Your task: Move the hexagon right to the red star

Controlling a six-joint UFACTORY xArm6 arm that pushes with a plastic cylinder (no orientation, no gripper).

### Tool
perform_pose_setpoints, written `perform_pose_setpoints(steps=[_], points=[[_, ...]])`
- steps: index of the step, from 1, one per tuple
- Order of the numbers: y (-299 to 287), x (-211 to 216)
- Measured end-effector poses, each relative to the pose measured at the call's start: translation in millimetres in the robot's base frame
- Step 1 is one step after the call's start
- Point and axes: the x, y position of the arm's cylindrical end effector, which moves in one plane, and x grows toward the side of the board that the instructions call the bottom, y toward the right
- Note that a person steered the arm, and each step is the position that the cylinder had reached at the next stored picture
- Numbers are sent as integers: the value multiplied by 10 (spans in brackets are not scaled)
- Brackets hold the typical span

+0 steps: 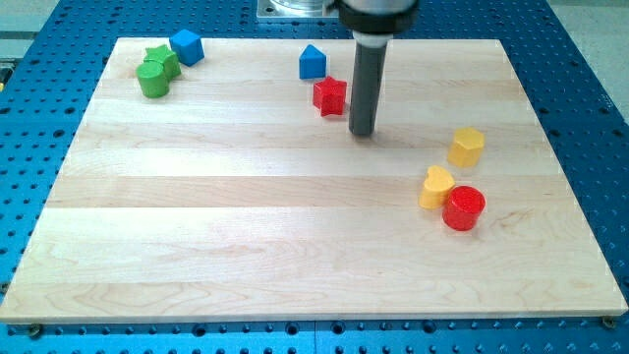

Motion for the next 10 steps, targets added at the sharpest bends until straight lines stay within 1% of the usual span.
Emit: perform_pose_setpoints(steps=[2,3,4,5,6,7,8,9,10], points=[[-207,-877],[-292,-442],[368,-374],[1222,-647],[2018,40],[1765,304],[588,228],[105,443],[-179,703]])
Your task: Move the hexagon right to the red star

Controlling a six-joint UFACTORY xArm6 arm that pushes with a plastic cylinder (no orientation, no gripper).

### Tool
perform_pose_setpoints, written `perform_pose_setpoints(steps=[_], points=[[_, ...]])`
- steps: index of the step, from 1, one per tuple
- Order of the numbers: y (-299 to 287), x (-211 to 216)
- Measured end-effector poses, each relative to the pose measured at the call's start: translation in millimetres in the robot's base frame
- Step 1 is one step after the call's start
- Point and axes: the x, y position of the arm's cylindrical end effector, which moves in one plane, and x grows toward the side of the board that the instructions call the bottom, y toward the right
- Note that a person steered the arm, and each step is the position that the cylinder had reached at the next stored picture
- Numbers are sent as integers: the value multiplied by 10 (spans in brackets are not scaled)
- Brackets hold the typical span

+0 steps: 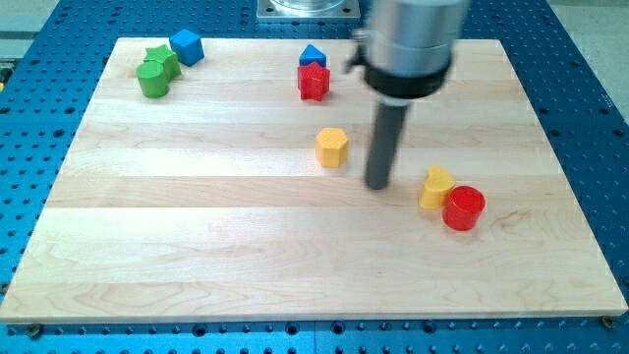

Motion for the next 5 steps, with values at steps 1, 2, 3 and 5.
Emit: perform_pose_setpoints(steps=[1,2,3,5], points=[[-422,-608],[-491,-155],[-492,-785],[-80,-864]])
